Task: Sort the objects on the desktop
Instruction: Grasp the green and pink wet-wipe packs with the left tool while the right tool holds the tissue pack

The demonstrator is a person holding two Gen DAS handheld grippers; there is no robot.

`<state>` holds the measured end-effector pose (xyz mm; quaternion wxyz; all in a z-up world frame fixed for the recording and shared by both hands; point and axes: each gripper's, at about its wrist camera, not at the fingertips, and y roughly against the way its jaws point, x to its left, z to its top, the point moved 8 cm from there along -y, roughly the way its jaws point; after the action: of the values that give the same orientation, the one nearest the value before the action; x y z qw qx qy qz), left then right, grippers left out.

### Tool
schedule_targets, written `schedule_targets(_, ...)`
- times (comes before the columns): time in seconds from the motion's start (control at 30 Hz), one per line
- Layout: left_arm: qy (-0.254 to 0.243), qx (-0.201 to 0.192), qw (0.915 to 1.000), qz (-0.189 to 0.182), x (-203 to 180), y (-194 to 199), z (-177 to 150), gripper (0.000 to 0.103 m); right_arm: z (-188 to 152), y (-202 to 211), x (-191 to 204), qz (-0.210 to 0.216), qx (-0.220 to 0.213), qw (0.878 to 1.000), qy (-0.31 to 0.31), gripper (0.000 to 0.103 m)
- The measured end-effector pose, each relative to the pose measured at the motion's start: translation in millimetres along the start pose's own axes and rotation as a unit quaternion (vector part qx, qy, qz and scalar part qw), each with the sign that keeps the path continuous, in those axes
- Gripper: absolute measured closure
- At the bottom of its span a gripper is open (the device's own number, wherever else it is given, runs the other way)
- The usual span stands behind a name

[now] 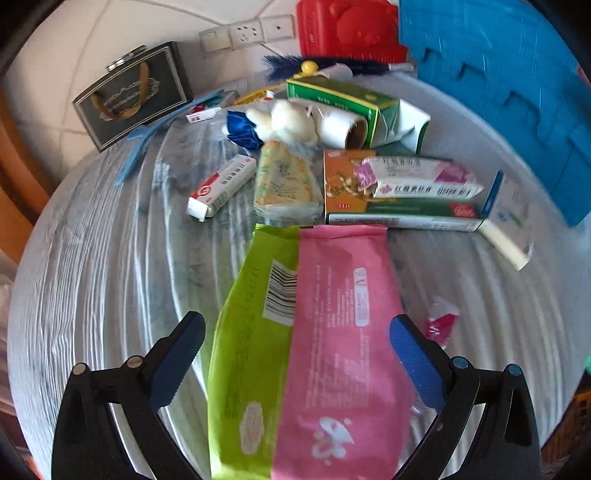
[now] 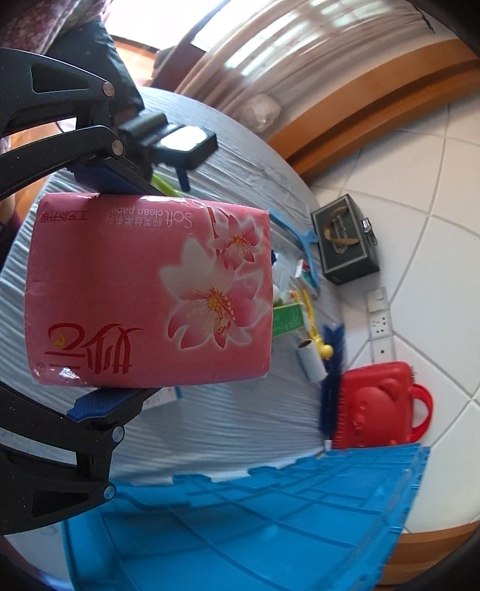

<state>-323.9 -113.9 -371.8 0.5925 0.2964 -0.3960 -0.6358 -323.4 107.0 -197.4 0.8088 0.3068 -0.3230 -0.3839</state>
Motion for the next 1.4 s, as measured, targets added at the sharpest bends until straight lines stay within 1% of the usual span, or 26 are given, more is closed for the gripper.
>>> schedule_targets(0.07, -0.010, 0.004, 0.9999, -0.004, -4, -3, 1, 0.002, 1, -7, 1, 0.004, 0.000, 1.000, -0.003, 0.016)
schedule_targets(0.17, -0.022, 0.004, 0.9997, -0.012, -10, -3, 1, 0.002, 2, -6, 7, 0.003, -0.004, 1.000, -0.004, 0.016)
schedule_targets(0.23, -0.020, 0.008, 0.9994, -0.025, -12, -4, -2, 0.002, 1, -8, 12, 0.008, -0.002, 1.000, -0.005, 0.016)
schedule_targets(0.27, -0.029, 0.010, 0.9992, -0.028, -13, -5, -2, 0.002, 3, -10, 15, 0.009, 0.000, 1.000, -0.005, 0.016)
schedule_targets(0.4, -0.054, 0.021, 0.9982, -0.017, -18, -11, -4, 0.001, 2, -20, 25, 0.014, -0.004, 1.000, -0.022, 0.016)
schedule_targets(0.53, -0.053, 0.016, 0.9985, -0.008, -23, -13, -5, 0.000, -3, -29, 35, 0.010, 0.002, 1.000, -0.027, 0.016)
schedule_targets(0.57, -0.046, 0.013, 0.9988, -0.009, -24, -14, -6, 0.000, -6, -31, 37, 0.010, 0.003, 0.999, -0.031, 0.016)
schedule_targets(0.63, -0.030, 0.017, 0.9992, -0.020, -24, -17, -7, 0.000, -9, -33, 40, 0.009, 0.005, 0.999, -0.034, 0.016)
schedule_targets(0.7, -0.030, 0.011, 0.9991, -0.028, -22, -18, -4, 0.001, -12, -34, 44, 0.007, 0.006, 0.999, -0.038, 0.016)
schedule_targets(0.73, -0.037, 0.007, 0.9987, -0.036, -25, -16, -5, 0.014, -14, -34, 46, 0.005, 0.006, 0.999, -0.040, 0.016)
schedule_targets(0.77, -0.046, 0.005, 0.9979, -0.046, -28, -12, -6, 0.021, -14, -32, 48, 0.004, 0.006, 0.999, -0.040, 0.016)
schedule_targets(0.83, -0.075, -0.009, 0.9963, -0.042, -33, -2, -7, 0.041, -13, -29, 52, 0.004, 0.002, 0.999, -0.037, 0.016)
schedule_targets(0.87, -0.080, -0.015, 0.9958, -0.042, -33, 2, -8, 0.045, -12, -26, 54, 0.002, -0.002, 0.999, -0.036, 0.016)
schedule_targets(0.9, -0.076, -0.017, 0.9962, -0.040, -31, 5, -7, 0.058, -11, -25, 55, 0.002, -0.004, 0.999, -0.036, 0.016)
schedule_targets(0.93, -0.069, -0.020, 0.9969, -0.033, -26, 7, -6, 0.089, -10, -22, 56, 0.002, -0.009, 0.999, -0.036, 0.016)
schedule_targets(0.97, -0.059, -0.011, 0.9978, -0.028, -18, 7, -5, 0.097, -9, -20, 58, 0.002, -0.012, 0.999, -0.035, 0.016)
schedule_targets(1.03, -0.042, -0.005, 0.9980, -0.046, -13, 6, -5, 0.097, -7, -17, 62, 0.001, -0.016, 0.999, -0.029, 0.016)
schedule_targets(1.13, -0.072, -0.008, 0.9968, -0.033, -16, 7, -9, 0.097, -6, -16, 67, 0.002, -0.018, 1.000, -0.025, 0.016)
schedule_targets(1.3, -0.050, -0.005, 0.9975, -0.049, -12, 13, -11, 0.098, -7, -13, 70, 0.002, -0.024, 0.999, -0.022, 0.016)
schedule_targets(1.4, -0.055, -0.017, 0.9975, -0.040, -8, 26, -6, 0.098, -8, -9, 68, 0.000, -0.028, 0.999, -0.025, 0.016)
